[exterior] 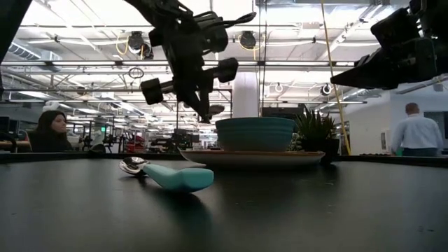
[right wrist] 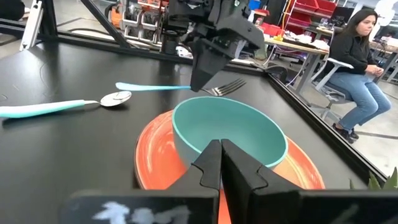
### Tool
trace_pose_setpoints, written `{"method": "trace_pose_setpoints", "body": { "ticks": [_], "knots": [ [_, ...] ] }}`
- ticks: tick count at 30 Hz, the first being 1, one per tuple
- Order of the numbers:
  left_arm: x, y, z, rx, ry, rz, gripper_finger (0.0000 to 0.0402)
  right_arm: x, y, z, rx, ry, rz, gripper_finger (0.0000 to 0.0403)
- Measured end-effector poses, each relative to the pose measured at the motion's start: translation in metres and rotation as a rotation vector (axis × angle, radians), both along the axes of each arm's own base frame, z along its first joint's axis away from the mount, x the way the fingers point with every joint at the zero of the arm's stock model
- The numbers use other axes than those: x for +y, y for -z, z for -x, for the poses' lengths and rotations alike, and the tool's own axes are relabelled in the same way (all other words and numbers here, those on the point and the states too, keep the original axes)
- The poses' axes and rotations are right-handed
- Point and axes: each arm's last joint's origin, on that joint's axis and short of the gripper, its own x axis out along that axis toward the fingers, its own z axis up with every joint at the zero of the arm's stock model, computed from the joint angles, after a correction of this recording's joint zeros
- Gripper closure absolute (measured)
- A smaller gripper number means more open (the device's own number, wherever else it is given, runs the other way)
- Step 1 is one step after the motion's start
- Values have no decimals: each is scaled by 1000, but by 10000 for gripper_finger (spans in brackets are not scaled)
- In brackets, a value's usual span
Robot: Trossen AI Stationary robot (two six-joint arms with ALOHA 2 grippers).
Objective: Set table place
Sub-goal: Put the blue fork on the right side of the green bowl
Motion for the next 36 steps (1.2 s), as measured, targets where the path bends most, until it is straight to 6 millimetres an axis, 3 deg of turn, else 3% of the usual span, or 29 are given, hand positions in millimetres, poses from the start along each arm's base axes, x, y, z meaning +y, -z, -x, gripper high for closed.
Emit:
{"method": "trace_pose_setpoints", "body": {
  "ticks": [18,36],
  "knots": [
    [38,-1,11,-49,-26,89,397,0,2,-1,13,0,2,403],
    [49,17,16,-68,-9,117,398,0,0,-1,-5,1,2,403]
  ]
}}
